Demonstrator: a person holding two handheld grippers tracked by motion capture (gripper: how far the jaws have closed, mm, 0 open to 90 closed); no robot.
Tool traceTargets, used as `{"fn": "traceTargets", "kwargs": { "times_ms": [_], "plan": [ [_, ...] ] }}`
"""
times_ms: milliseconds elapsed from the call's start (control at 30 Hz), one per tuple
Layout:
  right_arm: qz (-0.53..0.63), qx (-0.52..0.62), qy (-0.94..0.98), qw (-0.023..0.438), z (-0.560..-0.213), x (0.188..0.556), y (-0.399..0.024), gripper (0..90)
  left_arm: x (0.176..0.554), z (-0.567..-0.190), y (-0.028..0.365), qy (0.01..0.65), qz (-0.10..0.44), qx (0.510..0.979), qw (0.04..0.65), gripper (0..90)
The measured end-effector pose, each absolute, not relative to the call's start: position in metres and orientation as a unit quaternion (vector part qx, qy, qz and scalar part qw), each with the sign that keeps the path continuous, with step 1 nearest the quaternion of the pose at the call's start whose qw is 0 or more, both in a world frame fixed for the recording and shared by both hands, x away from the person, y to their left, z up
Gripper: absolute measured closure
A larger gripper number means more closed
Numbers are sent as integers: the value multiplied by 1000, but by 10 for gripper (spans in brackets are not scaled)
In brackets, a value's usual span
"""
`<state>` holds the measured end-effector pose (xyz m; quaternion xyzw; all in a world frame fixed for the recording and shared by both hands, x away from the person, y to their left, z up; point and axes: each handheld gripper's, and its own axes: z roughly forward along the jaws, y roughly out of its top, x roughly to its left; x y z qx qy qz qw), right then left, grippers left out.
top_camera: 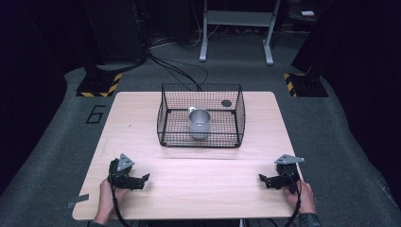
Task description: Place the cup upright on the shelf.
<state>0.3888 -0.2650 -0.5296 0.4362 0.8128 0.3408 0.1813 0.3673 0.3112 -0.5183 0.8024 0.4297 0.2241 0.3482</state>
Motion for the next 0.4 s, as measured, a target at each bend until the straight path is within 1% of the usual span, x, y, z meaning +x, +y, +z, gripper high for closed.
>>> {"fn": "traceTargets", "kwargs": {
  "times_ms": [133, 267, 400],
  "plan": [
    [341, 436, 813, 181, -530, 389, -265, 0, 367, -529, 317, 446, 219, 796, 346, 2],
    [344, 441, 808, 186, -530, 388, -265, 0, 369, -530, 317, 444, 220, 803, 329, 1],
    [343, 441, 808, 186, -530, 388, -265, 0, 371, -531, 319, 455, 204, 800, 334, 2]
  ]
}}
